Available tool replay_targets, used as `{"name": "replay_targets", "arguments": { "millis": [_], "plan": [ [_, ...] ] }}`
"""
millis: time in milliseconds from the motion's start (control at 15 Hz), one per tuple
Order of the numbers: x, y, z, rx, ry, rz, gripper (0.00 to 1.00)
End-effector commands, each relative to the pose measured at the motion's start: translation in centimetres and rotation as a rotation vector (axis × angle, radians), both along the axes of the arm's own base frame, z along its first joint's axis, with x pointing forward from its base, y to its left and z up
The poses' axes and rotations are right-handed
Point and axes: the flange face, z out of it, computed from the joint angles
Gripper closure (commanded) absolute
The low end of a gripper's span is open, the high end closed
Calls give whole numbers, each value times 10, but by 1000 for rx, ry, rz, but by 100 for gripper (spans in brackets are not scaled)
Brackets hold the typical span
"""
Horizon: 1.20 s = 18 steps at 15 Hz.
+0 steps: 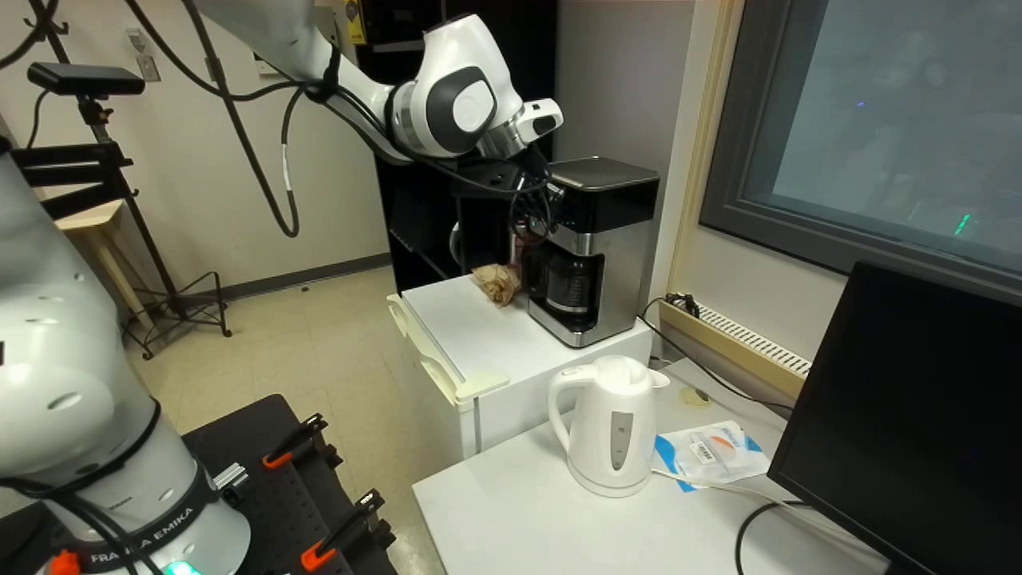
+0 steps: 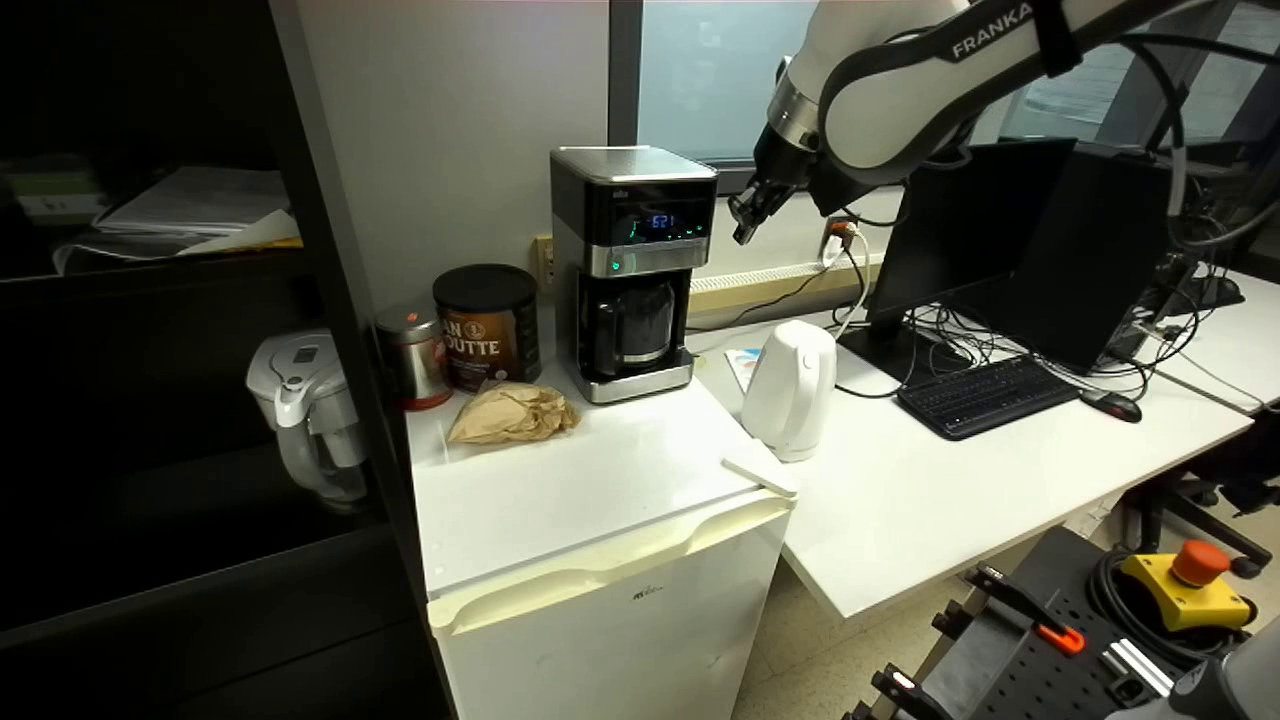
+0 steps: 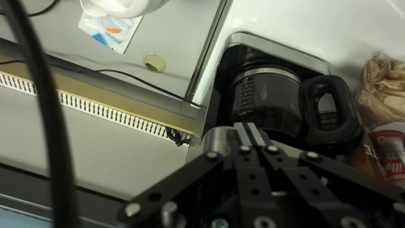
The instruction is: Press the coffee maker
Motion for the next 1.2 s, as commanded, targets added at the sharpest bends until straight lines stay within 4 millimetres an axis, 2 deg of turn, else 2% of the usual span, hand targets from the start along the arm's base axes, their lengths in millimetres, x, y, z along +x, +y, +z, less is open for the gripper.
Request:
{"name": "replay_targets", "arguments": {
  "millis": [0, 467, 1133],
  "plan": [
    [25, 6, -1, 6, -14, -6, 100],
    [51, 13, -11, 6, -5, 4, 100],
    [70, 19, -26, 1, 18, 10, 100]
  ]
}}
